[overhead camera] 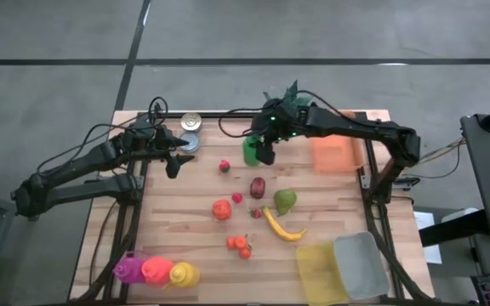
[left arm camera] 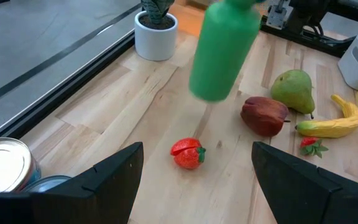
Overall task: Pick & Place Food Item
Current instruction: Put the green water bottle into the orange bin
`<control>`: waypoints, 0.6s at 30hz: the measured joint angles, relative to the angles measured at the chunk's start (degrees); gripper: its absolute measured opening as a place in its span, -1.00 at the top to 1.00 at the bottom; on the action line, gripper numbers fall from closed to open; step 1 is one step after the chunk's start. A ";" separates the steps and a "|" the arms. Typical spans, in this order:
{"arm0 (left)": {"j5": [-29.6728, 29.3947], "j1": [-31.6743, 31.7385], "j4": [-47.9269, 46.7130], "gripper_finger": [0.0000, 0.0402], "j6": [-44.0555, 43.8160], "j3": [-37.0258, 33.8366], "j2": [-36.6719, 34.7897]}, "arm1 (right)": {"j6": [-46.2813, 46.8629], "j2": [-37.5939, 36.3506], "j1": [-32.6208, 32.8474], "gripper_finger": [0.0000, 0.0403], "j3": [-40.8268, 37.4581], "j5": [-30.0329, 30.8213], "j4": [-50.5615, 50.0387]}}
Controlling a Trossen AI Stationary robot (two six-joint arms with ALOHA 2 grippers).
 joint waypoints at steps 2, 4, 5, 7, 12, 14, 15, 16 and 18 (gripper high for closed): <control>0.00 0.00 0.00 -0.52 0.01 0.00 0.00 | 1.07 -2.52 0.38 -0.07 0.00 1.84 -3.44; 0.00 0.00 -0.02 -0.52 0.01 0.00 0.00 | 2.58 -5.15 0.74 -0.07 0.00 4.21 -7.19; 0.00 -0.02 0.00 -0.52 0.01 0.00 0.00 | 3.49 -6.49 0.81 -0.07 0.00 5.28 -9.36; 0.00 -0.02 0.00 -0.52 0.00 0.00 0.00 | 5.91 -9.27 0.99 -0.07 0.00 6.86 -13.64; 0.00 -0.01 0.00 -0.52 0.01 0.00 0.00 | 12.36 -16.07 0.96 -0.07 -0.27 10.74 -23.63; 0.00 -0.02 -0.02 -0.52 0.01 0.00 0.00 | 14.73 -18.81 0.99 -0.07 -0.78 13.73 -25.88; 0.00 0.00 0.00 -0.52 0.01 0.00 0.00 | 15.63 -20.23 0.99 -0.07 -1.03 15.40 -26.59; 0.00 -0.02 0.00 -0.52 0.01 0.00 0.00 | 16.53 -21.60 0.96 -0.07 -1.38 16.91 -26.96; -0.01 -0.01 0.00 -0.52 -0.01 0.00 0.00 | 17.30 -24.43 0.67 -0.07 -2.35 19.99 -27.33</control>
